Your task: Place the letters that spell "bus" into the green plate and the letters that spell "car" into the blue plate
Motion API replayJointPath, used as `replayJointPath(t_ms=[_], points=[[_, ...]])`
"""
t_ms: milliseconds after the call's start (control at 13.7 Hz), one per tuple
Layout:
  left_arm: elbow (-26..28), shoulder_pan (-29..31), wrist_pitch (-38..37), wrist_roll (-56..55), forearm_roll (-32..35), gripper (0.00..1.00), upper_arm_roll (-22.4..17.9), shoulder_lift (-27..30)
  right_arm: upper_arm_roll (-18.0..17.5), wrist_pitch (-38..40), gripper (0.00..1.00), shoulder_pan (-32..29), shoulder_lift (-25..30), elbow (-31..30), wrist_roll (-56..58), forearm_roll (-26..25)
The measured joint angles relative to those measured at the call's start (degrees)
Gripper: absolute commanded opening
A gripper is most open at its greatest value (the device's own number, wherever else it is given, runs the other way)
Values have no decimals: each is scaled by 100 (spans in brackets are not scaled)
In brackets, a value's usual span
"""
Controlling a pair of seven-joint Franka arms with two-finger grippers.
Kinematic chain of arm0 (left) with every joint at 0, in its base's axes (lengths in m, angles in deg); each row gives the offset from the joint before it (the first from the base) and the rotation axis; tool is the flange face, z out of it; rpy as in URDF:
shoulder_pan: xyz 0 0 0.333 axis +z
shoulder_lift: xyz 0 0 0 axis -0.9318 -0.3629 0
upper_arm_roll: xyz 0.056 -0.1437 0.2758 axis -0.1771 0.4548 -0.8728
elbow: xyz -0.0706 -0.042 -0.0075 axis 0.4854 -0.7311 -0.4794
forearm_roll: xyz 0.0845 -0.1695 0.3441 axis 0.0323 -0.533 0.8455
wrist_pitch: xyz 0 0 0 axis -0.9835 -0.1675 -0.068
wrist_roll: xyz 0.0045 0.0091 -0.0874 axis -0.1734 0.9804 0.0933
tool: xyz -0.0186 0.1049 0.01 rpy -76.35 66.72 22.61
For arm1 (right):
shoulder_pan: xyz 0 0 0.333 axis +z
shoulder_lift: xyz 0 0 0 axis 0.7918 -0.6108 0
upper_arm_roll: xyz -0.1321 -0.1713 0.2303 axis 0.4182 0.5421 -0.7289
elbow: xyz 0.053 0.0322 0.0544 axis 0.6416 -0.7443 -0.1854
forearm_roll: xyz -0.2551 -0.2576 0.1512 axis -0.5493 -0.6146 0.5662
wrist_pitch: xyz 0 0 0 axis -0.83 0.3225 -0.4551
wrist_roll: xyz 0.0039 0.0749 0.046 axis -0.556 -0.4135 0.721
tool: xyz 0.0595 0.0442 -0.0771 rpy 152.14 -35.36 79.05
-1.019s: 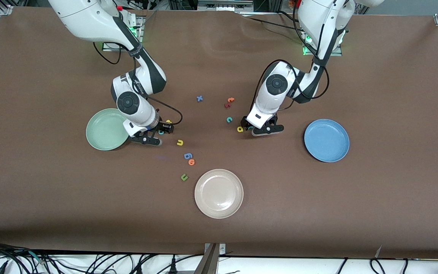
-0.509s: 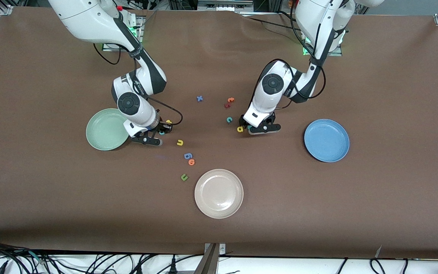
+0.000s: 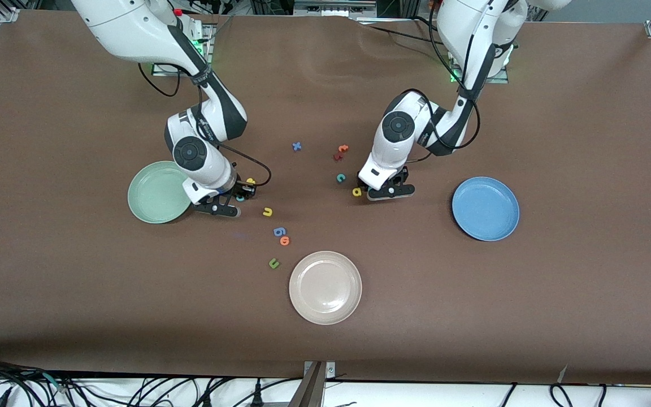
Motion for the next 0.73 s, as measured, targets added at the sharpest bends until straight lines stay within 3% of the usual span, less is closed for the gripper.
replayJointPath(t_ms=[364, 728], points=[[-119, -95, -192, -135, 2, 68, -24, -40, 501, 971, 13, -7, 853, 71, 175, -7], [-354, -108, -492, -157, 2, 66, -26, -136, 1583, 1746, 14, -30, 1064, 17, 1361, -22]])
